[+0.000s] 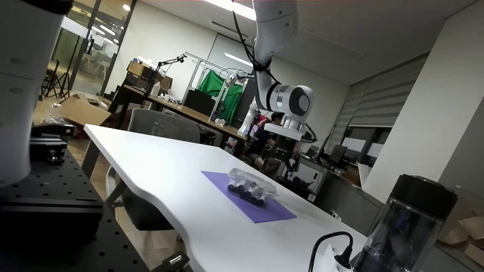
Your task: Close the lid on the clear container
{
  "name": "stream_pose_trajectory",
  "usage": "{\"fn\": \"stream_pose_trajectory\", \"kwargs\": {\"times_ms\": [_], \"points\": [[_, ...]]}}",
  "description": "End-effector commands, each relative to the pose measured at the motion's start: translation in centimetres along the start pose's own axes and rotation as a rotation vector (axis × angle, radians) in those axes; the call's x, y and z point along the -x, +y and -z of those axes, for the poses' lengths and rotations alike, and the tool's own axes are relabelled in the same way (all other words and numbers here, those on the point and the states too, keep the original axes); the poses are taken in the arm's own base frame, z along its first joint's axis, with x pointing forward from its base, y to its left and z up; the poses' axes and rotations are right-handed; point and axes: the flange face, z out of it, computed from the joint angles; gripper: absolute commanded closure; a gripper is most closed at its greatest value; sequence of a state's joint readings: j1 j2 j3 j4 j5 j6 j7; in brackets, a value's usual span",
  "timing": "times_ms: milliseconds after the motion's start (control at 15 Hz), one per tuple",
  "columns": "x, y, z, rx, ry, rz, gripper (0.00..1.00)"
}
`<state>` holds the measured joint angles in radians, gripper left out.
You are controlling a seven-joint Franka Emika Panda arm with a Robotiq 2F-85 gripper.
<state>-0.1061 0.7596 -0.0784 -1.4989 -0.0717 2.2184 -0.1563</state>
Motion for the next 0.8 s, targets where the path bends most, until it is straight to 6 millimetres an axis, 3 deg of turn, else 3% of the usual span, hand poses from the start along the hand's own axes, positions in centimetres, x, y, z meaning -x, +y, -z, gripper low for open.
{"fn": "stream_pose_trajectory", "kwargs": {"times_ms": [0, 267, 333, 467, 733], "points": [[1.5, -1.2, 4.9, 0.064, 0.028, -0.034, 0.00], [2.9, -2.8, 8.4, 0.152, 0.011, -0.023, 0.00], [1.2, -2.1, 7.0, 0.107, 0.029, 0.007, 0.00], [1.9, -2.9, 8.0, 0.127, 0.022, 0.007, 0.00], [2.3, -2.8, 7.9, 0.133, 0.013, 0.005, 0.00]]}}
